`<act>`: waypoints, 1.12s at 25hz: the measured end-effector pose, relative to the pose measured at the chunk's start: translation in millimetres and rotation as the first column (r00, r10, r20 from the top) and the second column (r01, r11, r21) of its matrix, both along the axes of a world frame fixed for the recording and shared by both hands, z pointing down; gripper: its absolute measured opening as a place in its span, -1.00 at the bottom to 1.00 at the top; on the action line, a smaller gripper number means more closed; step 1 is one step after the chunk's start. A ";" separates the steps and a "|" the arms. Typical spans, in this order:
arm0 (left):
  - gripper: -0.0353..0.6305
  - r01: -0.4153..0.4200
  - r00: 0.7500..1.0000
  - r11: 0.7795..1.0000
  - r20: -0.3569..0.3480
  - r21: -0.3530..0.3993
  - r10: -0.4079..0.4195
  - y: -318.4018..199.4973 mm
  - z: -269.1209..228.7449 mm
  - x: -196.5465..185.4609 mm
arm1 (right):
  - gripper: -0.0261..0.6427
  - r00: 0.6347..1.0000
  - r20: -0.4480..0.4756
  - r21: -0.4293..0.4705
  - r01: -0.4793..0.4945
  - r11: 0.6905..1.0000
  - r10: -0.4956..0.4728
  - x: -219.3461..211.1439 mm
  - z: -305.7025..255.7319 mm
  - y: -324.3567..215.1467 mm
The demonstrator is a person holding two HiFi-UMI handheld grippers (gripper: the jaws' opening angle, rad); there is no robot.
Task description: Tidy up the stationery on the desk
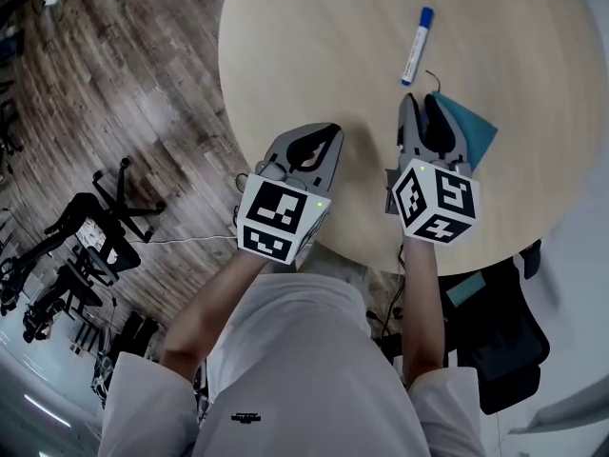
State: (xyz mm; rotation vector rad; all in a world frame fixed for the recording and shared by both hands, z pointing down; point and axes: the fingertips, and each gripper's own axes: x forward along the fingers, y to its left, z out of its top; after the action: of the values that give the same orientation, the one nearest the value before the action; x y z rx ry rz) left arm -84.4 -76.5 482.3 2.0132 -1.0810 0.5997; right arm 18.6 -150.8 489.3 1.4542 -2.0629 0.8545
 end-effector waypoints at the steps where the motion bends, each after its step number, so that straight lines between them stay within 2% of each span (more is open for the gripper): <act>1: -0.82 -0.001 1.000 1.000 0.001 -0.002 0.001 -3.7 2.4 -1.5 | -0.56 1.000 0.001 -0.003 -0.006 1.000 0.006 -1.1 1.9 -5.3; 10: -0.82 0.011 1.000 1.000 -0.010 -0.027 -0.011 -21.3 18.2 -12.2 | -0.56 0.997 -0.022 -0.032 -0.069 0.997 0.069 -2.1 30.2 -37.0; 23: -0.82 0.020 1.000 0.999 -0.015 -0.038 -0.020 -26.3 18.1 -21.5 | -0.56 0.990 -0.087 -0.069 -0.121 0.990 0.115 -3.7 49.7 -44.2; 28: -0.82 0.016 1.000 0.999 -0.011 -0.047 -0.017 -23.0 23.7 -17.9 | -0.57 0.985 -0.152 -0.088 -0.102 0.991 0.087 -3.5 58.5 -44.8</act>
State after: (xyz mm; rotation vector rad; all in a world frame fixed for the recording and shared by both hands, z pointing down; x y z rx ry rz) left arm -102.3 -99.5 506.0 1.9635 -1.0664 0.5985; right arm 15.1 -195.6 547.8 1.5256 -1.8326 0.8434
